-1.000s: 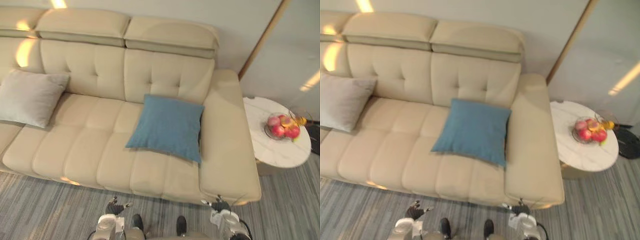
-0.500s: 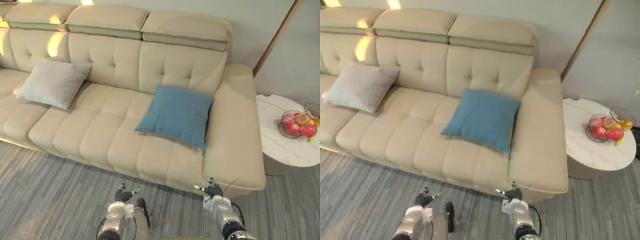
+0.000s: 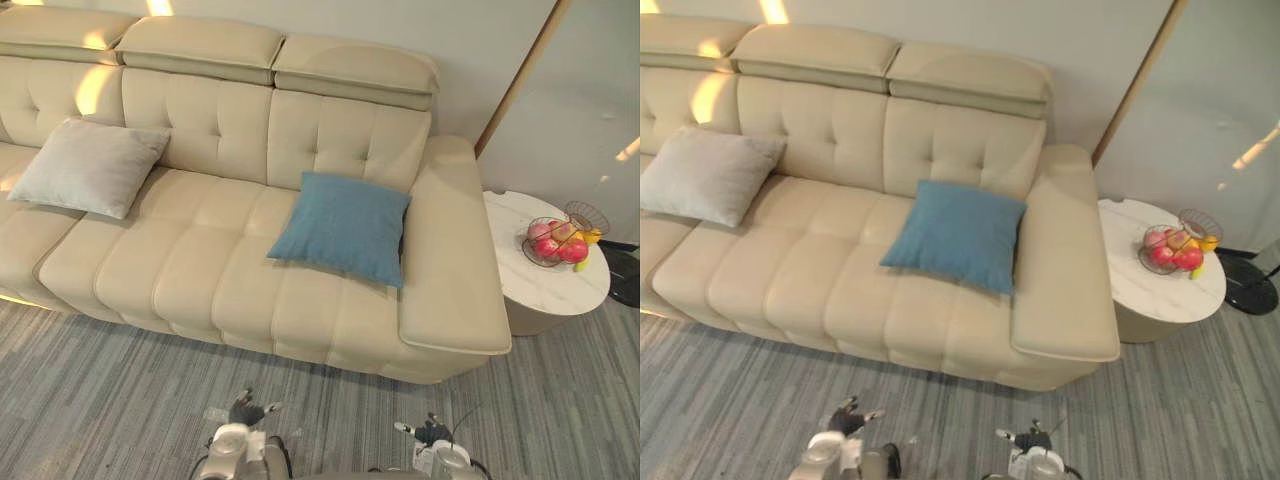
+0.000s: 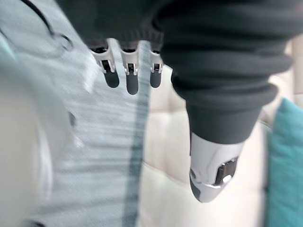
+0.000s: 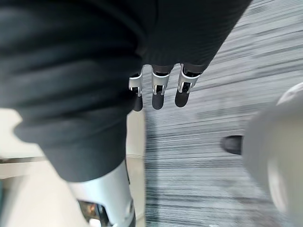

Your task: Pick up cushions and gather them together orderly.

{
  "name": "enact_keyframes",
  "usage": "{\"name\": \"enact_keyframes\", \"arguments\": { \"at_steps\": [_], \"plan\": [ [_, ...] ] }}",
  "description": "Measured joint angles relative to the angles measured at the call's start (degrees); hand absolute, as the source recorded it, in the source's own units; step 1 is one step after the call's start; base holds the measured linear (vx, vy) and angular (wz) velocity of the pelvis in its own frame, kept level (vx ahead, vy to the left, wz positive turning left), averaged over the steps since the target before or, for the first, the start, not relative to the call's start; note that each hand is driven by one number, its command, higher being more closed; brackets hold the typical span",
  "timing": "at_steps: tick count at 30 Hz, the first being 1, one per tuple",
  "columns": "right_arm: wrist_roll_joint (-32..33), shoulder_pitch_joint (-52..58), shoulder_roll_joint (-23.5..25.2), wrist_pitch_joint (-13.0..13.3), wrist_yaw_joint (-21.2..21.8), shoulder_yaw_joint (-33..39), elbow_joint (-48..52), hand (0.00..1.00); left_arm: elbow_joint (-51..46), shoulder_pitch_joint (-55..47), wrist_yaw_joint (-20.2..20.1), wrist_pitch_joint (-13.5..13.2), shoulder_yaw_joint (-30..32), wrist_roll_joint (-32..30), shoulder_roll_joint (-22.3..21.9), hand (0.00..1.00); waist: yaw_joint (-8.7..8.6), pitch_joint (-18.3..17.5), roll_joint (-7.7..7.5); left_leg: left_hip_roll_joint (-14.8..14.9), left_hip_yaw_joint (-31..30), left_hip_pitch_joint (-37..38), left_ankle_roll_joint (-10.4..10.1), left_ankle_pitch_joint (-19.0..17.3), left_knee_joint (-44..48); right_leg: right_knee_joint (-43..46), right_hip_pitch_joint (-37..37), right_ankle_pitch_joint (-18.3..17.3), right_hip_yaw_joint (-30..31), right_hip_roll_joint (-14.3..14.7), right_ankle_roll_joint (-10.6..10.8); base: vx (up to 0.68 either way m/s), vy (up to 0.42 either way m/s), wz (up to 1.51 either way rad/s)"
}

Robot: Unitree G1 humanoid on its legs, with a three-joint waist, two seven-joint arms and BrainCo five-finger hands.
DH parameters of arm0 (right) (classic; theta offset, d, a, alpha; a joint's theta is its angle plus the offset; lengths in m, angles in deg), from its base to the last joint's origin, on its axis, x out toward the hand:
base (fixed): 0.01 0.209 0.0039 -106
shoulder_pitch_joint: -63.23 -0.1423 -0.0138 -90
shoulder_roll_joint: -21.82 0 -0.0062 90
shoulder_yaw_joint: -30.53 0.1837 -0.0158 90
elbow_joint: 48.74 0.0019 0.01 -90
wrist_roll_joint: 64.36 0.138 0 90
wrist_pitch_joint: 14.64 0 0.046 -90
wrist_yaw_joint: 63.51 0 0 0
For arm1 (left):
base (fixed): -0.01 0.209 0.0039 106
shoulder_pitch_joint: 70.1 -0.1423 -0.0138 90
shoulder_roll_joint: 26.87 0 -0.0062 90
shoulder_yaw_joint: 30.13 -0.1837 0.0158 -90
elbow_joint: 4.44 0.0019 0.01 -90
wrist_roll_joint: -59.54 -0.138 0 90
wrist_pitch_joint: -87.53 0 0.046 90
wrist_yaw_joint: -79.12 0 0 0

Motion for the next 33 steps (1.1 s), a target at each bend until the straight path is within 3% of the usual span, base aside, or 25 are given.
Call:
{"name": "enact_keyframes", "arguments": {
  "at_steps": [2, 10, 28, 33],
  "plan": [
    [0.0, -0.5, -0.1, 0.0, 0.1, 0.0, -0.2, 0.0, 0.3, 0.1, 0.0, 0.0, 0.0, 0.0, 1.0, 0.0, -0.05, -0.1, 0.05, -1.2, 0.1, 1.6, 0.3, 1.5, -2.6, -1.4, 0.9, 0.7, 0.2, -0.5, 0.2, -0.01, 0.045, 0.05],
    [0.0, -1.4, -1.4, -0.3, 0.1, 2.4, -0.9, 0.0, 3.1, -0.2, -0.4, 0.1, 0.1, -1.2, 1.3, 0.0, -0.6, -0.4, 0.0, -1.7, 1.0, 6.2, -0.6, 5.4, -10.2, -4.0, 2.3, 2.0, 1.3, 0.6, -0.6, 0.0, -0.043, -0.08],
    [0.0, 0.4, -1.9, -0.6, 0.1, 4.3, -2.4, 0.0, 5.9, -1.8, -0.5, 0.4, 0.4, -1.2, 1.7, 0.0, -1.37, -1.0, -0.68, -3.1, 3.1, 18.0, -1.3, 10.4, -24.4, -7.3, 8.0, 2.7, 2.9, 1.4, -1.4, 0.01, -0.012, -0.07],
    [0.0, 0.5, -1.9, -0.6, 0.1, 4.3, -2.3, 0.0, 5.9, -1.8, -0.5, 0.4, 0.1, -1.2, 1.8, 0.0, -1.42, -1.0, -0.65, -3.2, 3.1, 18.5, -1.3, 10.4, -24.4, -7.3, 8.5, 2.7, 2.8, 1.3, -1.4, 0.0, 0.0, 0.0]
  ]
}}
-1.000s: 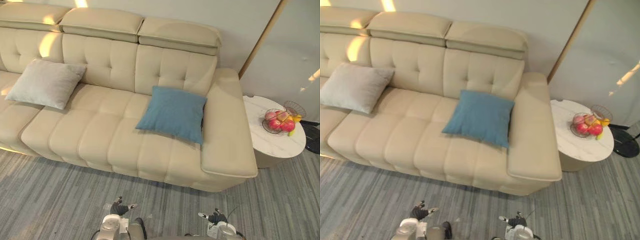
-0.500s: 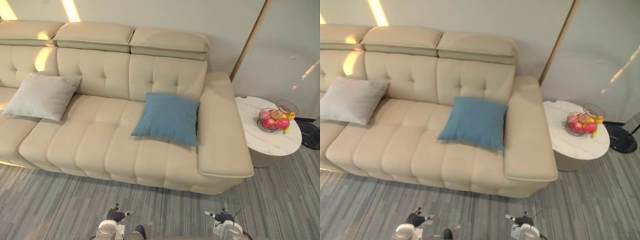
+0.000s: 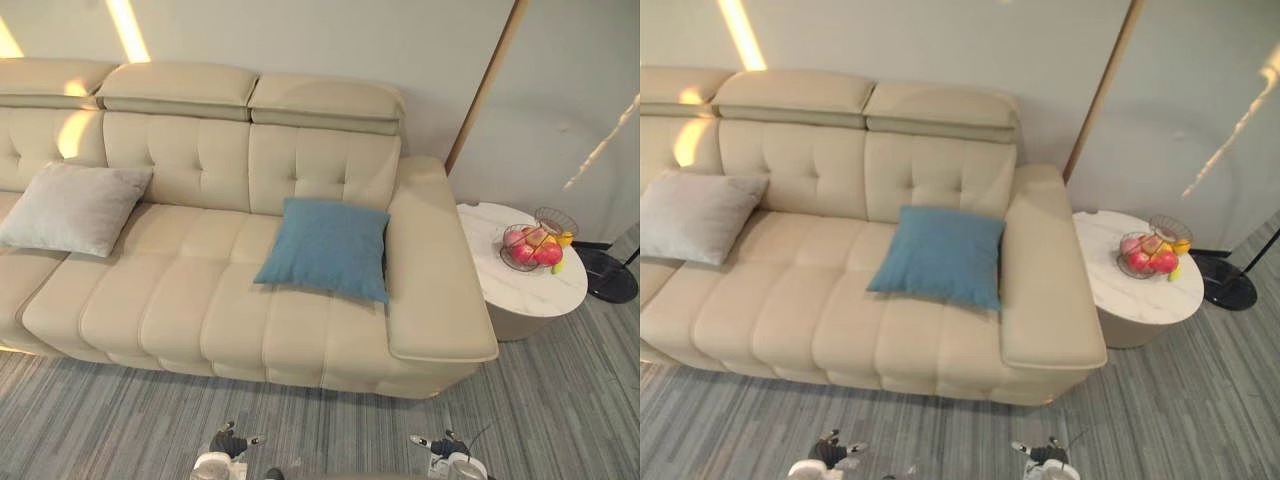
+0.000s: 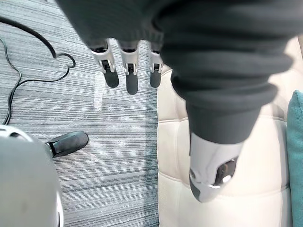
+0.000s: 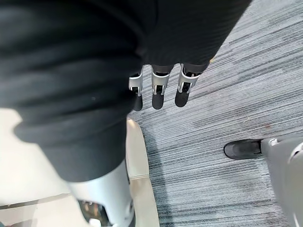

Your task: Pick up cushions and gather them together orderly.

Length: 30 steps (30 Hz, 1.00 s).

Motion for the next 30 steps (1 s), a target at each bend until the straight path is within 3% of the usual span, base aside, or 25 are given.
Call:
{"name": "enact_keyframes", "arguments": {
  "at_steps": [14, 15, 22, 30],
  "plan": [
    [0.0, 0.6, -0.7, 0.0, 0.0, -0.1, 0.0, 0.0, 0.8, -0.3, -0.1, 0.0, -0.1, 0.0, 0.0, 0.0, -0.18, -0.6, 1.2, 0.0, 0.0, 1.0, 0.0, 0.0, -0.1, -0.8, 1.4, 0.0, 0.0, 0.0, 0.1, -0.01, -0.005, 0.0],
    [0.0, 0.5, -1.6, -0.1, 0.0, -0.1, -0.8, 0.0, 1.8, -0.4, -0.4, 0.7, -0.6, 0.0, 0.1, 0.0, -0.25, -2.5, 1.3, 0.0, 0.7, 1.3, 0.0, -0.1, -0.1, -1.0, 1.3, 0.1, 1.1, 0.0, 0.2, 0.0, 0.0, 0.0],
    [0.0, 0.6, -1.7, -0.1, 0.0, 0.0, -0.8, 0.0, 1.8, -0.4, -0.4, 0.7, -0.6, 0.2, 0.0, 0.0, -0.3, -2.4, 1.43, 0.0, 1.1, 1.1, 0.0, -0.1, -0.1, -1.0, 0.8, 0.1, 1.5, 0.0, 0.2, 0.0, 0.0, -0.02],
    [0.0, 0.8, -1.8, -0.2, -0.4, 2.5, -0.6, 0.0, 1.8, -0.5, -0.3, 0.7, -0.3, 2.5, -0.1, 0.0, -1.14, -1.1, 3.06, 0.3, 3.4, -0.4, -0.3, -0.4, -0.1, -0.5, -2.4, 0.2, 4.5, 0.3, 0.5, -0.01, -0.006, -0.16]
  ]
}}
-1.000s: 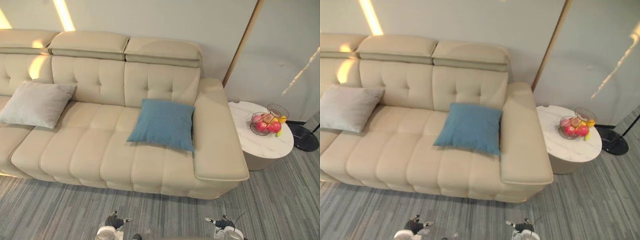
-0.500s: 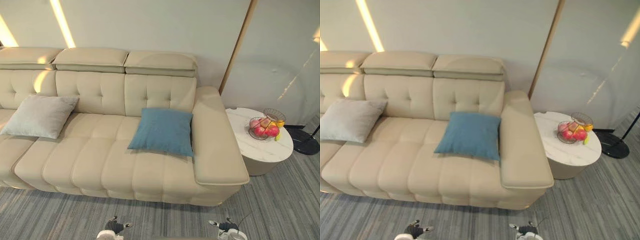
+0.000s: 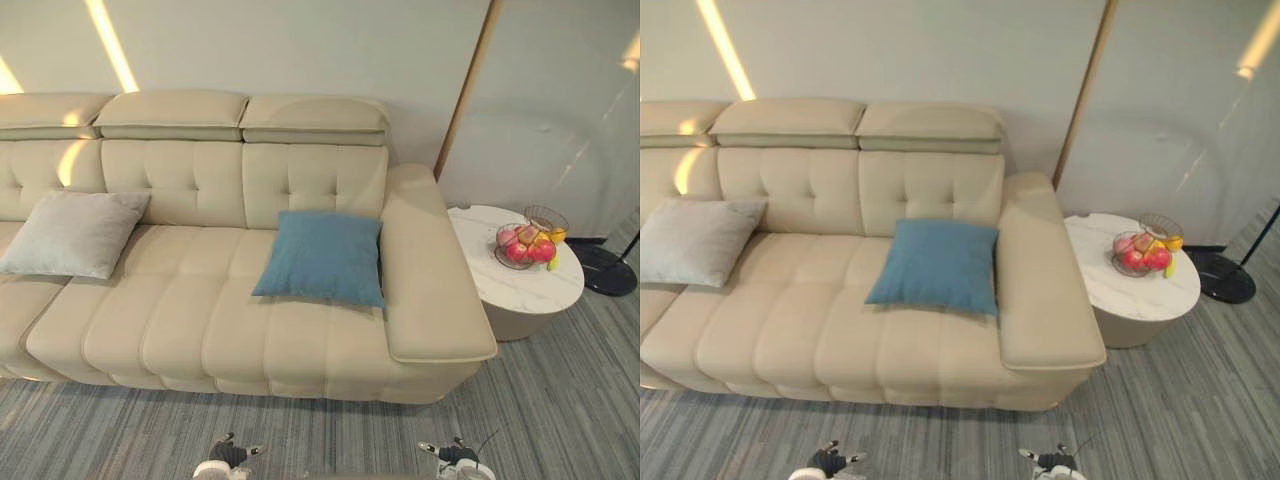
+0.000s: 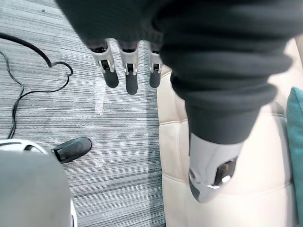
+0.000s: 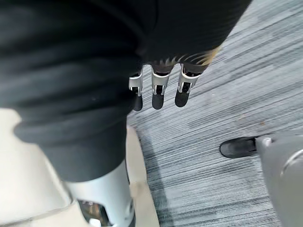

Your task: Pick up cushions and gather them together orderly.

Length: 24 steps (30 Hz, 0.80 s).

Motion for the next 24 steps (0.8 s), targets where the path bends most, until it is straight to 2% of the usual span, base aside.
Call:
{"name": "enact_keyframes", "arguments": {
  "at_steps": [8, 10, 12, 13, 14, 15, 18, 19, 21, 23, 24],
  "plan": [
    [0.0, 0.5, 0.0, -0.4, -0.8, 1.9, 0.8, 0.0, -0.4, -0.6, 0.0, 0.0, 1.0, 0.5, 0.2, 0.0, -0.36, 0.8, 0.07, 0.8, 3.0, -0.2, -0.3, -0.7, 0.3, 0.8, -2.6, 0.0, 4.5, 1.0, -0.2, 0.07, -0.033, -0.26],
    [0.0, -0.9, 0.0, -0.2, -0.9, 1.6, 1.0, 0.0, -1.2, -0.3, 0.1, 0.0, 2.9, 0.6, 0.1, 0.0, 0.06, 1.9, -0.59, 2.1, 2.4, -3.1, 0.4, -4.3, 9.2, 1.2, -3.8, 0.9, 9.3, 1.1, -0.6, 0.05, -0.06, -0.84],
    [0.0, -1.9, -0.5, 0.1, -1.2, 0.4, 1.0, 0.0, -1.7, -0.5, 0.2, -0.1, 3.2, 1.0, -0.1, 0.0, 0.68, 2.0, -0.05, 3.5, -0.5, -6.5, 1.6, -7.3, 16.9, 1.8, -5.8, 2.5, 14.5, 1.7, -0.2, 0.03, -0.076, -1.45],
    [-0.1, -2.9, -1.1, 0.2, -1.3, -1.1, 1.0, 0.0, -1.6, -0.8, 0.4, -0.1, 3.3, 1.1, -0.9, 0.0, 1.95, 2.4, 1.39, 4.4, -3.3, -6.4, 1.2, -10.3, 17.5, 1.9, -7.8, 4.0, 18.9, 3.4, 1.1, 0.01, -0.035, -2.57],
    [-0.1, -4.4, -2.5, 0.2, -1.4, -2.7, 1.0, 0.0, -1.4, -0.8, 0.4, -0.1, 3.2, 1.2, -1.5, 0.0, 2.67, 2.6, 3.16, 5.3, -2.5, -4.9, -1.5, -13.3, 16.2, 1.6, -10.0, 4.6, 23.6, 5.4, 1.6, -0.03, 0.008, -2.49],
    [-0.2, -4.8, -2.6, 0.2, -1.4, -3.2, 1.2, 0.0, -1.4, -0.5, 0.3, -0.1, 3.2, 1.2, -1.6, 0.0, 2.5, 2.8, 3.84, 5.4, -1.1, -4.3, -1.4, -14.1, 16.1, 1.6, -10.8, 4.9, 25.4, 5.8, 2.0, -0.04, 0.047, -1.98],
    [-1.9, -5.4, -2.1, -0.2, -1.5, -5.2, 1.0, 0.0, -2.7, 1.9, 0.4, -0.3, 3.2, 1.8, -1.0, 0.0, 1.81, 4.5, 2.1, 4.8, 5.5, -3.2, -1.1, -14.2, 15.8, 1.6, -13.9, 8.4, 28.5, 6.3, 3.1, -0.07, 0.057, -1.21],
    [-2.2, -5.3, -1.7, -0.4, -1.5, -5.8, 1.0, 0.0, -3.3, 2.4, 0.4, -0.5, 3.2, 1.9, -0.6, 0.0, 1.68, 5.0, 1.19, 4.7, 8.2, -2.3, -1.1, -14.2, 15.1, 1.4, -14.8, 9.4, 28.6, 6.6, 2.6, -0.08, 0.04, -1.26],
    [-2.3, -5.0, -1.6, -0.4, -1.5, -7.2, 1.0, 0.0, -3.8, 2.8, 0.4, -0.7, 3.2, 1.9, -0.5, 0.0, 1.49, 5.4, 0.34, 4.6, 12.1, -1.0, -1.1, -14.2, 14.8, 1.0, -15.9, 12.0, 27.9, 7.4, 2.4, -0.08, 0.024, -1.15],
    [-2.3, -4.1, -1.2, -0.4, -1.5, -8.1, 1.5, 0.0, -3.7, 3.4, 0.3, -0.7, 3.2, 1.9, -0.8, 0.0, 1.39, 5.7, 0.15, 5.0, 15.3, -0.1, -1.1, -14.3, 15.4, 0.8, -16.8, 14.4, 19.8, 8.0, -0.1, -0.06, -0.046, -0.89],
    [-2.2, -3.8, -1.1, -0.4, -1.4, -8.2, 1.5, 0.0, -3.9, 3.4, 0.3, -0.7, 3.2, 1.9, -1.0, 0.0, 1.32, 5.7, 0.16, 5.1, 16.1, 0.4, -1.1, -14.3, 15.6, 1.4, -17.4, 14.3, 16.3, 8.1, -1.1, -0.05, -0.111, -0.62]
  ]
}}
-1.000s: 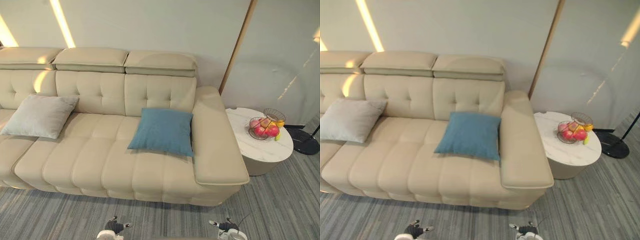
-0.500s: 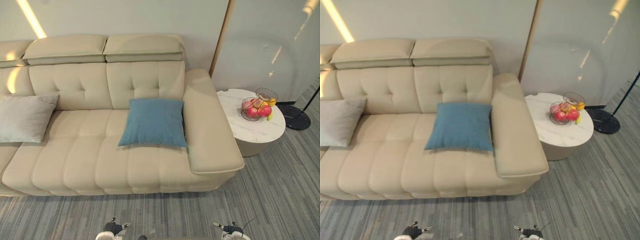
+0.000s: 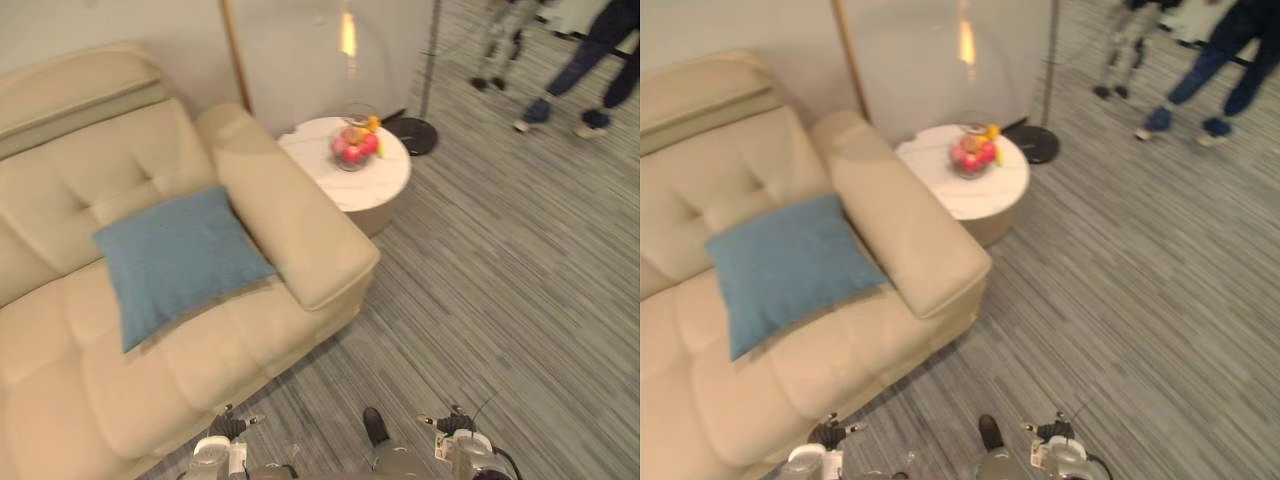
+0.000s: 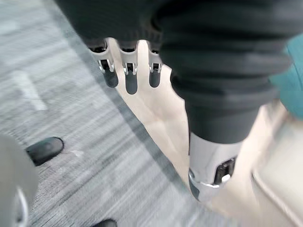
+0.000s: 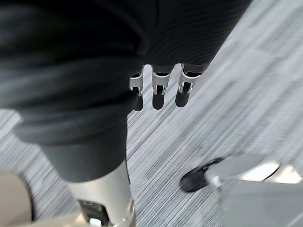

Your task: Pick up cushions and gather them together orderly.

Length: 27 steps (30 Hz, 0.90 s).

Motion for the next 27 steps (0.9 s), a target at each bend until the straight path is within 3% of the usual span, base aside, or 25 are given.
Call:
{"name": "enact_keyframes", "arguments": {
  "at_steps": [1, 2, 3, 4, 5, 7, 8, 9, 12, 13, 14, 15, 16, 18, 20, 22, 23, 24, 26, 27],
  "plan": [
    [0.0, 0.5, -0.1, 0.0, 0.1, -0.5, 0.1, 0.0, -0.5, -0.2, -0.1, 0.0, 0.1, 0.0, -0.5, 0.0, -0.36, 0.3, 0.29, 0.4, 0.7, 0.2, 0.0, -0.9, 1.7, 1.9, -0.8, -2.1, -5.2, -0.4, -3.2, -0.05, -0.102, -0.42],
    [0.0, 0.7, -0.2, 0.0, 0.1, -0.8, 0.3, 0.0, -1.0, -0.3, -0.1, 0.0, 0.4, 0.0, -0.9, 0.0, -0.66, 0.7, 0.73, 0.7, 0.8, 0.5, -0.1, -1.6, 2.5, 3.2, -1.1, -3.6, -8.0, -0.6, -4.6, -0.08, -0.078, -0.5],
    [0.0, 1.1, -0.1, 0.0, 0.2, -1.1, 0.8, 0.0, -1.4, -0.7, -0.3, 0.0, 2.3, 0.0, -1.7, 0.0, -1.33, 1.2, 1.24, 1.3, 1.4, 1.2, -0.1, -2.1, 2.6, 6.7, -1.9, -7.2, -14.8, -1.6, -8.9, -0.12, -0.057, -0.54],
    [0.0, 1.1, 0.0, 0.0, 0.3, -1.6, 1.0, 0.0, -1.7, -1.2, -0.4, 0.1, 3.0, 0.0, -1.9, 0.0, -1.34, 1.2, 1.3, 1.7, 2.2, 1.2, 0.7, -3.0, 1.9, 8.2, -2.7, -9.7, -18.9, -2.4, -10.2, -0.13, -0.088, -0.97],
    [0.0, 0.4, 0.1, 0.0, 0.3, -1.7, 1.1, 0.0, -1.9, -2.5, -0.4, 0.4, 4.0, 0.2, -2.3, 0.0, -0.72, 0.6, 3.24, 2.5, 2.6, 1.1, 0.0, -4.1, 0.6, 9.5, -3.6, -10.5, -22.0, -2.4, -9.6, -0.1, -0.104, -1.16],
    [0.0, -0.6, -0.2, 0.1, 0.4, -1.5, 2.4, 0.0, -1.5, -4.1, -0.4, 1.1, 3.9, 0.2, -2.5, 0.0, -0.87, 0.2, 2.49, 2.3, 4.7, 1.8, -1.4, -5.0, 1.4, 19.7, -5.6, -12.3, -21.6, -3.0, -8.7, 0.04, -0.109, -1.09],
    [0.0, -0.7, -0.7, 0.1, 0.4, -1.5, 2.6, 0.0, -1.1, -4.0, -0.4, 1.2, 3.9, 0.2, -2.7, 0.0, -0.76, 0.3, 2.15, 1.3, 4.4, 2.1, -2.3, -5.5, 1.7, 18.2, -5.1, -14.4, -20.7, -2.6, -6.4, 0.14, -0.061, -1.25],
    [0.2, -1.2, -1.9, 0.2, 0.5, -1.3, 3.2, 0.0, -0.3, -4.2, -0.6, 1.2, 3.8, 0.2, -3.4, 0.0, -0.31, -0.5, 4.48, 1.9, 2.8, 2.0, -2.1, -5.2, 2.2, 16.4, -5.1, -14.2, -19.0, 0.9, -6.6, 0.16, -0.011, -1.06],
    [0.4, -0.9, -1.7, 0.1, 0.5, -0.9, 3.2, 0.0, 0.2, -3.1, -0.5, 1.3, 3.9, 0.2, -2.8, 0.0, -1.31, -0.6, 4.41, 4.7, 1.0, 1.0, -2.6, -4.9, 9.8, 19.0, -5.3, -14.8, -17.9, 2.1, -7.3, 0.26, -0.091, -0.58],
    [0.8, -0.3, -1.7, 0.2, 0.6, -0.9, 3.2, 0.0, 0.2, -2.6, -0.5, 1.2, 3.9, 0.2, -2.9, 0.0, -1.25, -0.6, 4.44, 7.7, -0.7, -1.8, -2.1, -4.7, 19.6, 19.4, -4.4, -15.5, -16.4, 3.0, -8.3, 0.34, -0.155, -0.85],
    [1.0, -0.4, -1.7, 0.2, 0.6, -0.9, 3.2, 0.0, 0.2, -2.2, -0.5, 1.1, 3.9, 0.1, -3.0, 0.0, -1.05, -0.5, 4.61, 9.8, -4.1, -5.3, 1.2, -2.6, 29.1, 19.1, -3.7, -16.0, -14.5, 3.9, -8.9, 0.26, -0.097, -0.92],
    [1.2, -0.7, -1.7, 0.2, 0.6, -0.9, 3.2, 0.0, 0.2, -1.8, -0.6, 1.1, 3.9, 0.1, -3.2, 0.0, -0.84, -0.3, 4.59, 9.7, -7.4, -7.4, 2.3, -3.4, 32.8, 19.0, -3.2, -16.1, -13.1, 4.1, -9.0, 0.23, -0.022, -1.03],
    [1.3, -1.0, -1.7, 0.2, 0.5, -0.9, 2.8, 0.0, 0.2, -1.3, -0.6, 1.0, 3.7, 0.2, -4.0, 0.0, -0.88, 0.7, 4.49, 7.2, -13.8, -10.1, 1.9, -6.2, 34.8, 17.7, -1.2, -16.0, -10.1, 4.5, -9.0, 0.15, 0.027, -0.93],
    [2.2, -1.2, -1.7, 0.4, 0.3, -0.9, 0.8, 0.0, 0.2, -1.6, -0.7, 0.9, 3.2, 0.2, -4.4, 0.0, -0.64, 1.0, 4.16, 3.9, -18.3, -11.5, 0.9, -7.7, 31.6, 15.3, 1.6, -15.6, -6.3, 4.6, -8.7, 0.18, 0.093, -1.08],
    [2.3, -1.4, -1.6, 0.4, 0.1, -0.6, 0.4, 0.0, -0.3, -2.2, -1.5, 0.6, 2.6, 0.3, -4.6, 0.0, 0.16, 1.4, 3.89, 0.2, -21.6, -15.2, 1.5, -7.5, 23.9, 11.3, 3.9, -14.8, 0.8, 5.0, -8.1, 0.17, 0.144, -1.4],
    [2.3, -2.0, -1.6, 0.6, 0.1, 0.5, -0.6, 0.0, -1.0, -2.2, -1.6, 0.5, 2.7, 0.3, -4.6, 0.0, 1.62, 1.5, 4.36, -1.9, -24.6, -17.1, 1.0, -4.4, 13.8, 7.4, 4.4, -13.9, 6.8, 5.0, -7.2, 0.1, 0.22, -1.79],
    [2.3, -2.0, -1.8, 0.5, 0.1, 0.8, -0.9, 0.0, -0.9, -2.4, -1.6, 0.4, 2.7, 0.3, -4.6, 0.0, 2.34, 1.4, 5.37, -0.9, -24.6, -16.5, -0.2, 0.1, 7.4, 5.7, 4.5, -13.0, 8.1, 5.5, -6.1, 0.11, 0.31, -2.06],
    [2.3, -1.8, -1.9, 0.5, 0.1, 0.8, -0.9, 0.0, -0.6, -2.4, -1.5, 0.4, 2.9, 0.2, -4.5, 0.0, 2.88, 1.2, 5.77, -0.7, -23.1, -15.6, 1.4, 2.7, 6.7, 4.7, 5.1, -12.2, 9.2, 5.6, -4.8, 0.09, 0.259, -1.9],
    [2.2, -0.6, -0.8, 0.1, 0.1, 0.9, -1.0, 0.0, -0.1, -1.9, -1.7, 0.6, 2.0, -1.0, -3.1, 0.0, 2.6, 1.3, 4.8, -1.8, -17.9, -13.2, 3.1, 1.5, 4.5, 4.1, 5.0, -10.9, 8.6, 2.7, -0.9, 0.18, 0.246, -1.2],
    [2.2, -0.1, -0.8, -0.1, 0.1, 1.2, -1.0, 0.0, 0.0, -1.7, -1.7, 0.7, 1.9, -1.1, -2.7, 0.0, 2.02, 1.3, 4.74, -2.3, -16.9, -12.5, 3.2, 1.5, 3.6, 4.3, 4.9, -11.0, 7.5, 2.0, -0.7, 0.2, 0.202, -0.55]
  ]
}}
